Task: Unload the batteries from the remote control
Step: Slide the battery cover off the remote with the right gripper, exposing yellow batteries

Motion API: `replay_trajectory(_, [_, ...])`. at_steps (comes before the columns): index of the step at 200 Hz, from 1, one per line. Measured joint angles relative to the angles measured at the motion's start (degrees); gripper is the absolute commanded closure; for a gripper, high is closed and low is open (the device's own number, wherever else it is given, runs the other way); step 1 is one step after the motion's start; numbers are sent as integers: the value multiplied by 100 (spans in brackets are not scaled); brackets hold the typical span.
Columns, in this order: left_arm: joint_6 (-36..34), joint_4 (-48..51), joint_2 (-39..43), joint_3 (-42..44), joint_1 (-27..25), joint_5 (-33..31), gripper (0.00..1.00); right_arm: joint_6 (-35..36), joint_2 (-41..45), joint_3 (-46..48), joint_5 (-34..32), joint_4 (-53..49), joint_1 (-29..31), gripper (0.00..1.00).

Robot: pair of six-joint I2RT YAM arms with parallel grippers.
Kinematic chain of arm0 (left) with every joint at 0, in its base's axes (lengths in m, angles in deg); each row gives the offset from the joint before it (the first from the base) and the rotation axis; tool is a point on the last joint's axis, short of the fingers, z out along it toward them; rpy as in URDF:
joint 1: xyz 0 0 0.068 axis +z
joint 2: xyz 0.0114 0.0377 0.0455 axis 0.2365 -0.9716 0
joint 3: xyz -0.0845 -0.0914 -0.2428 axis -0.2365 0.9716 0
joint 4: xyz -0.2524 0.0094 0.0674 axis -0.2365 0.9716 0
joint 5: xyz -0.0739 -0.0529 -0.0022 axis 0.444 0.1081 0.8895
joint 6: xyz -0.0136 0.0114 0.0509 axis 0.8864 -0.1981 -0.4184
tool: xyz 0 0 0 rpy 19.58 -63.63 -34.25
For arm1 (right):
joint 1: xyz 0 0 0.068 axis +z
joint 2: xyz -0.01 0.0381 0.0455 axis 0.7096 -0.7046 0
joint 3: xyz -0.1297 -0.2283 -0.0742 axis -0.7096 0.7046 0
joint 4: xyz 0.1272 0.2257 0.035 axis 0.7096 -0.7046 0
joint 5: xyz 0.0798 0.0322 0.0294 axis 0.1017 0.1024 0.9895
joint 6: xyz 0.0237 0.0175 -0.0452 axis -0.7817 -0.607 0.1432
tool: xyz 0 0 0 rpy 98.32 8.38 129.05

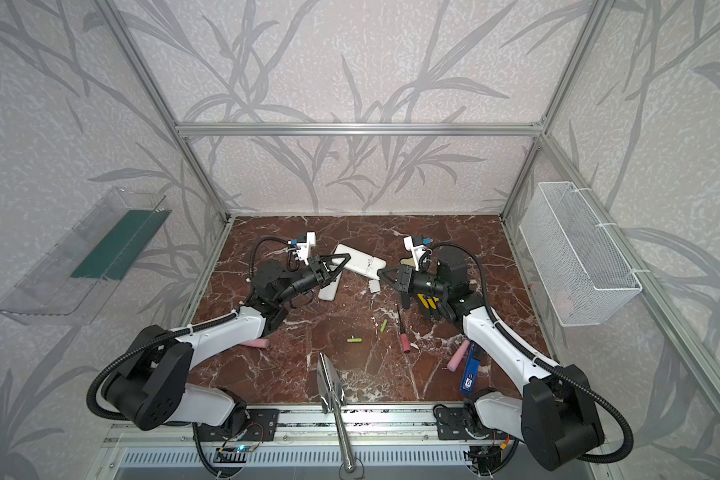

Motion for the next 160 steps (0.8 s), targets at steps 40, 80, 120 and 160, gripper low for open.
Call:
replay_trajectory(40, [22, -22, -44, 0, 2, -48, 100, -90, -7, 0, -11, 94, 0, 80])
replay_trajectory(80, [57, -66, -122, 0, 13, -127, 100, -188, -131, 4, 9, 260, 4, 80])
replay_trajectory(120, [66, -90, -201, 0, 33, -205, 100, -404, -328, 83, 52, 636, 0, 81])
replay_trajectory(160, [70, -72, -282, 0, 52, -286, 100, -522, -372, 105, 103, 914, 0, 89])
